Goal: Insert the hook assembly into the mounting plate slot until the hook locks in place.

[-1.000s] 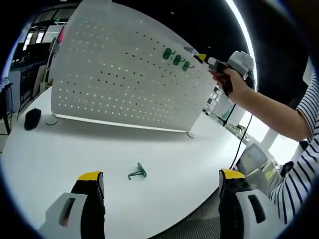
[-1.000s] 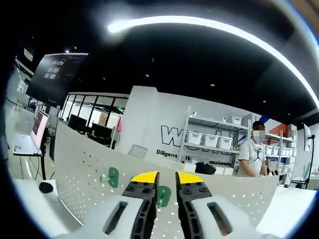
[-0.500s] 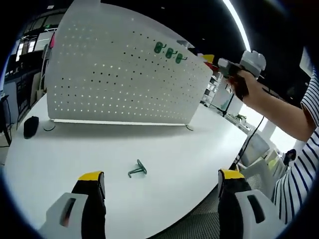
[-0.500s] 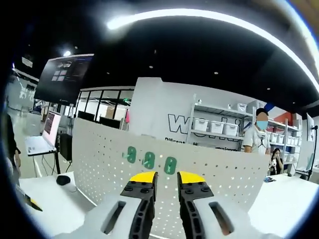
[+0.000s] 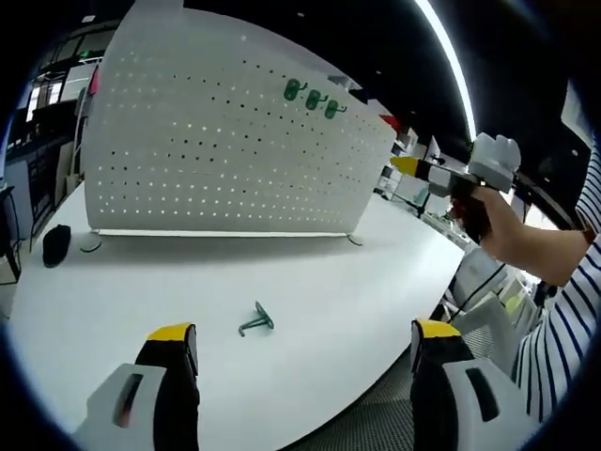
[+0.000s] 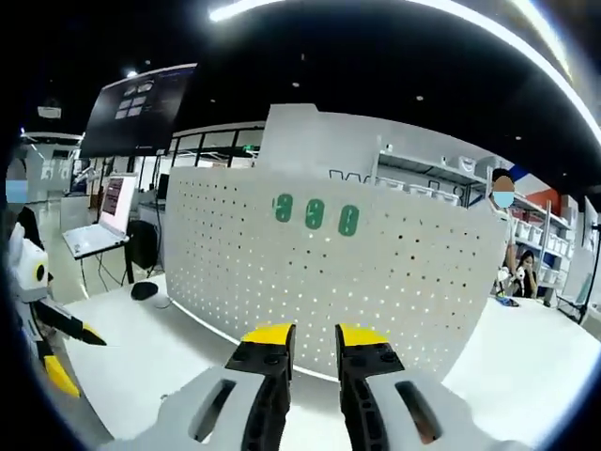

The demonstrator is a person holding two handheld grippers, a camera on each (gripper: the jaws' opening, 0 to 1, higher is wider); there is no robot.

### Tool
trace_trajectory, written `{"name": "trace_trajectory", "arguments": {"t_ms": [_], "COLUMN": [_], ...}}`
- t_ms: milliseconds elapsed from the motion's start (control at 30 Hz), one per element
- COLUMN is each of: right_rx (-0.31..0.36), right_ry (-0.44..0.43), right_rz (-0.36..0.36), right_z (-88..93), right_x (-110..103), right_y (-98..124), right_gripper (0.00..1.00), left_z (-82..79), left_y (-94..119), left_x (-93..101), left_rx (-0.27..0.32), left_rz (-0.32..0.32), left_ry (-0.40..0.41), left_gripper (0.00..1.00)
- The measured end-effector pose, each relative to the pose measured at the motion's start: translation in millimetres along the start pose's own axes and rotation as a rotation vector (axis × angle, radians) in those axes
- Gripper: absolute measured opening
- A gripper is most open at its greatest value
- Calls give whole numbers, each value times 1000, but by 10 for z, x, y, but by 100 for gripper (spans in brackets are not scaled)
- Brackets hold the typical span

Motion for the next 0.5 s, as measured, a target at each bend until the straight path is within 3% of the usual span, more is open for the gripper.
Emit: {"name": "trace_trajectory", "arguments": {"t_ms": [167, 500], "right_rx": [-64, -204], "right_ry": [22, 25], "right_rz": [-39, -142], "right_z": [197, 665], "right_x": [-52, -350], "right_y": [112, 464], "right_gripper": [16, 17], "left_z": [32, 63], "left_y": [-10, -28], "left_x": [-9, -3], "left_rx": [-23, -47], "left_rz": [-2, -2], "left_ry": [-1, -20], "left_gripper": [96, 95]}}
Point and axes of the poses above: the point that each gripper's makers call its tool centre point, and the gripper's own axes: y roughly backward along the fingers, x roughly to its right, z roughly out of its underside, the point moved 2 cm from there along y, roughly backward along the fingers, and after that the axes turned 14 degrees about z, right-handed, at the moved point
